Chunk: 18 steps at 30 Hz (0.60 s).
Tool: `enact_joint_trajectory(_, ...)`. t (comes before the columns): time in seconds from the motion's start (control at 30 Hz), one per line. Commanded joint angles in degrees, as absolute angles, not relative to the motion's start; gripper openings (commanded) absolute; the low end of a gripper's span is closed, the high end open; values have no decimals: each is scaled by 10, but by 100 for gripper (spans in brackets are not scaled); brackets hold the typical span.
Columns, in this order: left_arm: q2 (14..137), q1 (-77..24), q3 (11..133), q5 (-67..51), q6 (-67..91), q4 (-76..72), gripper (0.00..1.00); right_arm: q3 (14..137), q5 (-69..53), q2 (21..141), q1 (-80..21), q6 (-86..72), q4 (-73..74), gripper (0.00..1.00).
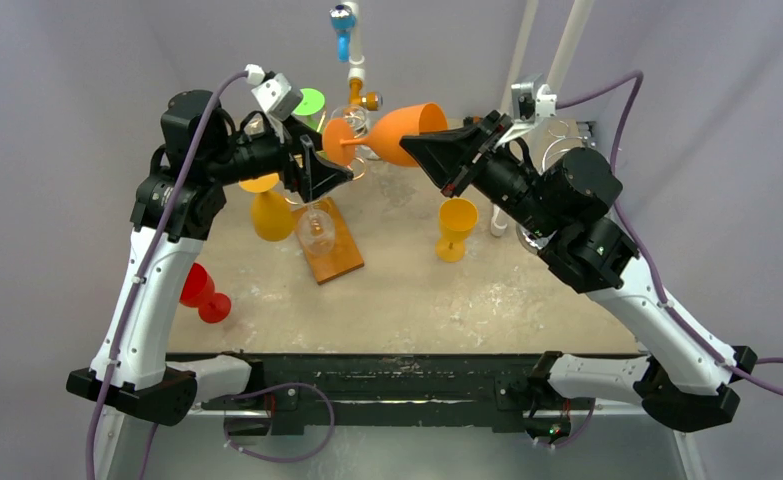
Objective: Place the wine glass upside down on the wine glass rack
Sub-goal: Turn the wine glass upside down at the wine rack.
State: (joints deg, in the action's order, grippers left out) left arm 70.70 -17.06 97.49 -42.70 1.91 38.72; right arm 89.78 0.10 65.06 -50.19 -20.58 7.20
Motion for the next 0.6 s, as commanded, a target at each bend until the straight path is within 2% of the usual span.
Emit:
enact_joint_trajectory(0.0,708,-173,973,-447,53,359,69,876,-36,634,-502,-230,-12,0)
enact_joint_trajectory(0.1,719,-173,984,-424,46,358,35,860,-54,635,-502,-243,-29,0)
enact_joint_trajectory(0.17,725,-173,993,-408,29,359,18,850,-64,635,-502,-250,-36,2)
enact_joint_trajectory(0.23,730,-173,1005,-388,6,363,2,836,-70,631,-502,-256,-40,14)
enact_joint_trajectory(0.4,727,-173,1020,-336,-82,350,0,804,-82,601,-501,-269,-2,71)
enact_joint_trajectory(0.43,722,-173,1019,-329,-105,343,0,799,-79,593,-502,-268,19,91)
enact_joint_trajectory(0.47,717,-173,1018,-324,-126,335,0,795,-76,585,-502,-265,41,98)
enact_joint_trajectory(0.57,691,-173,996,-327,-196,293,0,797,-56,564,-502,-256,116,99)
